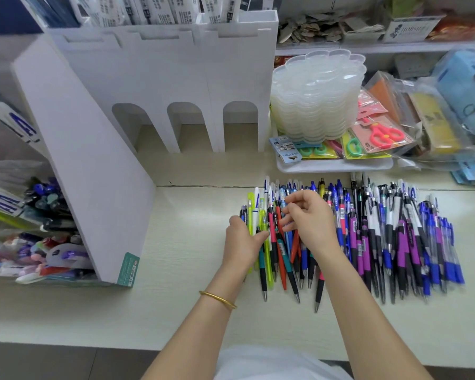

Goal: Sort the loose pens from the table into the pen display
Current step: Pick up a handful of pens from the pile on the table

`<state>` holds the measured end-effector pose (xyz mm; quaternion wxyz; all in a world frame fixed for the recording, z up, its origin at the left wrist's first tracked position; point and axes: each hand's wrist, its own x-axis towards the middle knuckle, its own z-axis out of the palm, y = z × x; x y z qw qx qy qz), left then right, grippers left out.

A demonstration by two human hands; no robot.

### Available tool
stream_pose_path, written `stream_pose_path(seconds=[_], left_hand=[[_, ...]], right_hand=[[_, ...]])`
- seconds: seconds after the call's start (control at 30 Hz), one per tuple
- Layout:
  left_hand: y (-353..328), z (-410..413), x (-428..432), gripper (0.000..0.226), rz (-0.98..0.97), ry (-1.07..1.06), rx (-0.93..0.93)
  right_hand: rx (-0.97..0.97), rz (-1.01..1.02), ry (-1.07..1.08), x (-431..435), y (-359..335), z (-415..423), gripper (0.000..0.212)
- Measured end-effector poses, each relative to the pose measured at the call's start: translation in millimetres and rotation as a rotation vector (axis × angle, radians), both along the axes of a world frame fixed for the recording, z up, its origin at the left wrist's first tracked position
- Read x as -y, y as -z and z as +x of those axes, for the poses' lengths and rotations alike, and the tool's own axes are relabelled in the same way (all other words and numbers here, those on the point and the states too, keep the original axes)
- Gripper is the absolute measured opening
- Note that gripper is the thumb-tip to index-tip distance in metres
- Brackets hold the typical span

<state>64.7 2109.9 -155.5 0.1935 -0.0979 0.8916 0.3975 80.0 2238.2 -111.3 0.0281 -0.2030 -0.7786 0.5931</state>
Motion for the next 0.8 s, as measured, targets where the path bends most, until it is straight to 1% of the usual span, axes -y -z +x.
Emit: stream_pose_path(seconds=[0.13,0.27,0.4,0.53,0.67,0.8], left_hand=[[12.5,2.7,-5.3,0.047,-0.034,0.002,-0.057],[9.4,1.2,-1.9,0.039,-0.079,-0.001,-0.083],[3.2,-3.1,7.9,0.035,-0.199,-0.003,-0.117],[0.0,-4.4,8.8,0.036,-0.343,0.029,-0.141],[-1.6,-7.0,7.6,0.032,-0.413,0.012,-0.143],[-0.4,-9.5,8.5,0.031,-0.441,0.022,-0.161]], right_hand=[[0.010,0.010,-0.003,-0.8,0.7,5.3,0.019],[0.017,-0.001,-0.003,-4.2,-0.3,8.8,0.020],[0.014,-0.016,0.000,-5.0,-1.2,8.0,0.024],[0.008,-0.023,-0.012,-1.4,0.3,6.1,0.023],[0.002,-0.019,-0.029,1.2,0.3,5.7,0.022],[0.008,-0.025,-0.027,1.9,-0.6,5.5,0.021]])
